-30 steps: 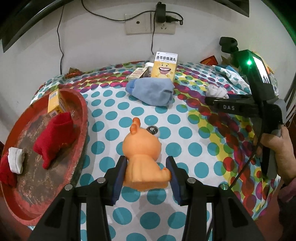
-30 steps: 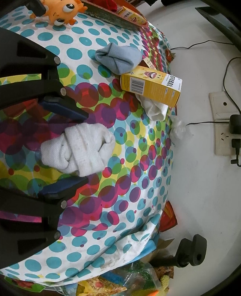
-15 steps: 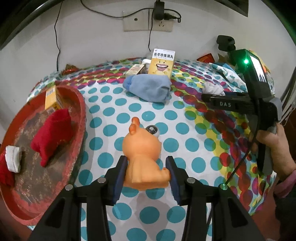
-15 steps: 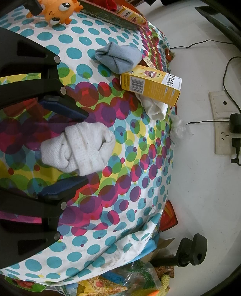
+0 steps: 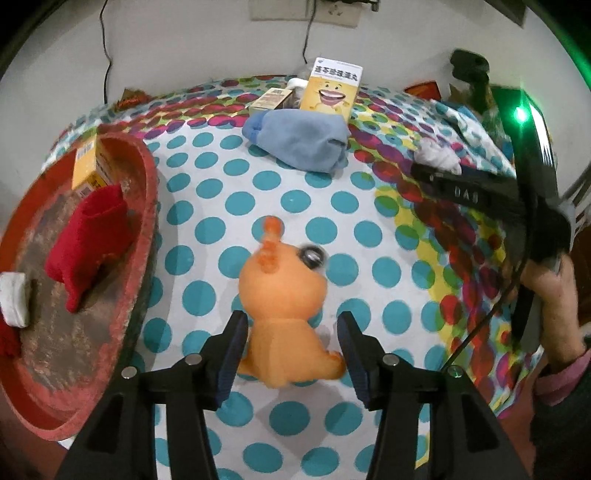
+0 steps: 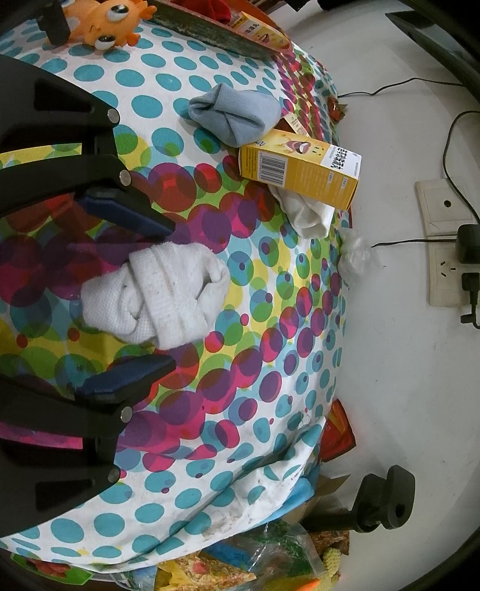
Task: Organize objects
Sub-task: 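Lift the orange toy and carry it toward the red tray with the left gripper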
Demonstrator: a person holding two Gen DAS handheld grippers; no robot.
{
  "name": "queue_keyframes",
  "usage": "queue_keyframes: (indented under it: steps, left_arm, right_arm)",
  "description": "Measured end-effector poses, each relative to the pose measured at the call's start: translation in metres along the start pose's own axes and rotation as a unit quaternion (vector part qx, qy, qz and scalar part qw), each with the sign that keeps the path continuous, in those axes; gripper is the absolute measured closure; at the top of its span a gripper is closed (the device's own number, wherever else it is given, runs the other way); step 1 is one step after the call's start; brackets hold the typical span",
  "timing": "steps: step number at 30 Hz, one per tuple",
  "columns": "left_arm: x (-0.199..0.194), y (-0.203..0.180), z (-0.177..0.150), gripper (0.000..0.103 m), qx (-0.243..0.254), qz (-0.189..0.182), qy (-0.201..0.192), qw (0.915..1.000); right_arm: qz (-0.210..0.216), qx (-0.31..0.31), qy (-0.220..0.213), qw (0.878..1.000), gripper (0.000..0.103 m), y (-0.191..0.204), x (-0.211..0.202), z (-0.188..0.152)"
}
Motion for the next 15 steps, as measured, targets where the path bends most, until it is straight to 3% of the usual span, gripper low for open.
queue_keyframes:
  steps: [5,8,15]
  left_arm:
    - [0.002,-0.004,0.008,0.051,-0.001,-0.005,0.006,1.0]
    - [0.003,-0.004,0.01,0.056,0.011,0.019,-0.003,0.9998]
    - [0.0,-0.007,0.013,0.061,0.029,0.033,-0.016,0.9989]
  right_arm:
    - [0.0,0.001,0.0,1.0,0.038,0.0,0.0,0.0]
    - [0.0,0.001,0.0,1.0,0.038,0.0,0.0,0.0]
    - [0.0,0.001,0.0,1.0,0.038,0.0,0.0,0.0]
Point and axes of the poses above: each gripper's, at about its wrist camera, not at the fingertips, and x roughly the way its jaws point, y to its left, z to its top, the point moved 6 cm from there along x, roughly the way its jaws point, and after that the axes turned 4 degrees about -x, right-handed, at the moved point
